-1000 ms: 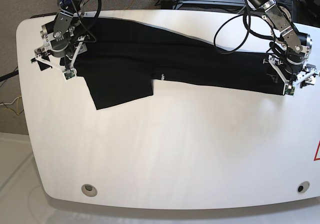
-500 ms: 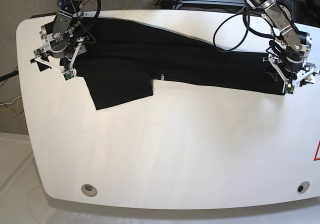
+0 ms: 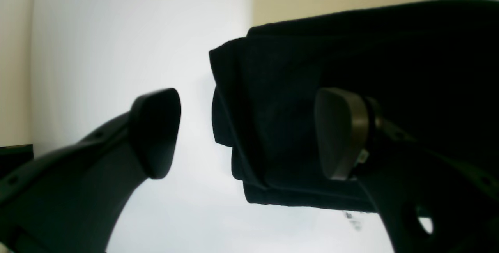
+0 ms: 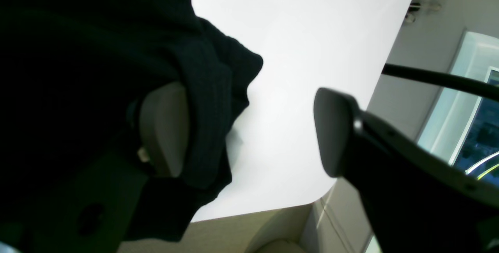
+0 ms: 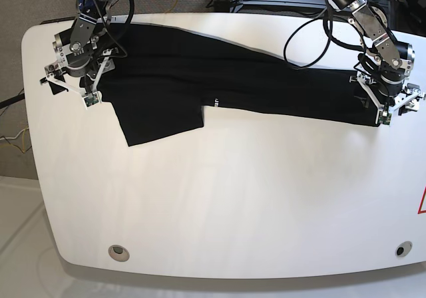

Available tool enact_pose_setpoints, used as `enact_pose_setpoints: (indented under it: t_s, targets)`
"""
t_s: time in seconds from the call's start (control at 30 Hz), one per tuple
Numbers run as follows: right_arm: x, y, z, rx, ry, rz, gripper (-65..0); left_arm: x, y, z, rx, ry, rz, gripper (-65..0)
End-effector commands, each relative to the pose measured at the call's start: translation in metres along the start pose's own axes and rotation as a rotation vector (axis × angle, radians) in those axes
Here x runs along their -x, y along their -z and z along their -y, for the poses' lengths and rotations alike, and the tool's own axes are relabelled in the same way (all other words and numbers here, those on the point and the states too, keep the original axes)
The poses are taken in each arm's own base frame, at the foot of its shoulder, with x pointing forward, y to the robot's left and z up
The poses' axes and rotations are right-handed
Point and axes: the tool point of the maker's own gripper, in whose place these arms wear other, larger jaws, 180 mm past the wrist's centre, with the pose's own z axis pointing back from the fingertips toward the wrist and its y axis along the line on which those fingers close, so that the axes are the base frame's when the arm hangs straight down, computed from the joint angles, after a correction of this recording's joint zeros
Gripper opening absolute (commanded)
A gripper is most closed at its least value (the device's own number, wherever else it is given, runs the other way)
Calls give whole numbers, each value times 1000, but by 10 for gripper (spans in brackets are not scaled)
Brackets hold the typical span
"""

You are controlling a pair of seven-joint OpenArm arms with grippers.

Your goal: Fold the T-shirt properly

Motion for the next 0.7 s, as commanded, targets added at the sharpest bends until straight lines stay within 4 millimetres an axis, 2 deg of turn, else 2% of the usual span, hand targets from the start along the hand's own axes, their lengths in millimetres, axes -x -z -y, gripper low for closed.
enact_pose_setpoints:
  t_s: [0.0,0.17,0.33,0.67]
  targets:
    - [-2,-4,8,28,1,11,-174,-13,-3,-11,-33,2,44,-139]
    - [6,-3,0,8,-9,-5,-174,-13,-3,-11,-33,2,44,-139]
    - [6,-4,-9,-13,14,-5,-174,-13,-3,-11,-33,2,44,-139]
    - [4,-5,-13,-20,14,1,-174,-13,-3,-11,-33,2,44,-139]
